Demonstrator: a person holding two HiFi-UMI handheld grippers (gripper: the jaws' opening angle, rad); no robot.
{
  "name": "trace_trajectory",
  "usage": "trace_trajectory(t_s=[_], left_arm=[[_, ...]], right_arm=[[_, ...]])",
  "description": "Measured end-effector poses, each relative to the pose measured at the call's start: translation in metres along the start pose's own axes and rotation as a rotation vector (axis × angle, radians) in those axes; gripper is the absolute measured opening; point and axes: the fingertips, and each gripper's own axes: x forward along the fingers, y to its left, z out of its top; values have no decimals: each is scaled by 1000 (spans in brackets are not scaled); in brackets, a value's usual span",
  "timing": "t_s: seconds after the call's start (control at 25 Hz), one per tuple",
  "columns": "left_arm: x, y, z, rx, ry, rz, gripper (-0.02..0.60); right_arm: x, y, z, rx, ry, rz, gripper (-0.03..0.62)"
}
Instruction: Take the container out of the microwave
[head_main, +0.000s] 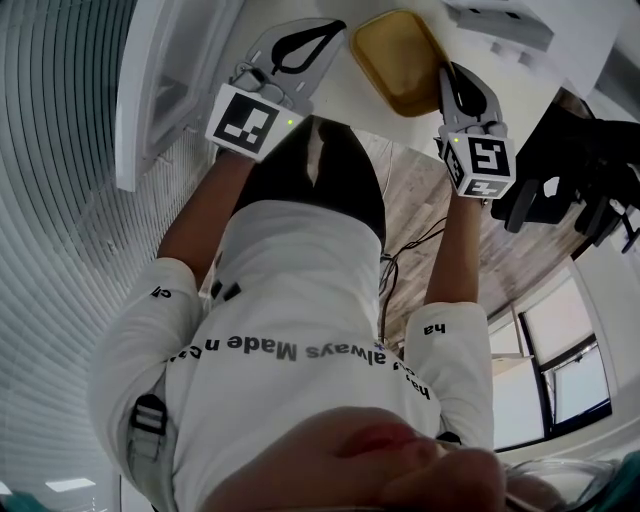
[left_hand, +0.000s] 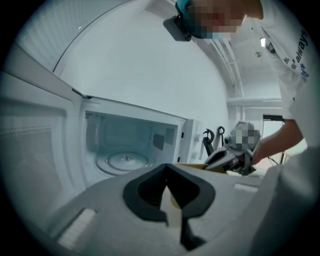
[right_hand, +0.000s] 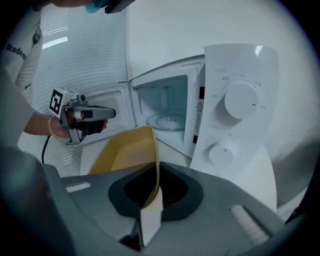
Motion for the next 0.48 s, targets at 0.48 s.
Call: trace_trajectory(t_s=[0.48], left_arm=[[9,-26,-17,7,19,-36,3]], right_arm=[[-8,-9,-27,-186,57,121,14]])
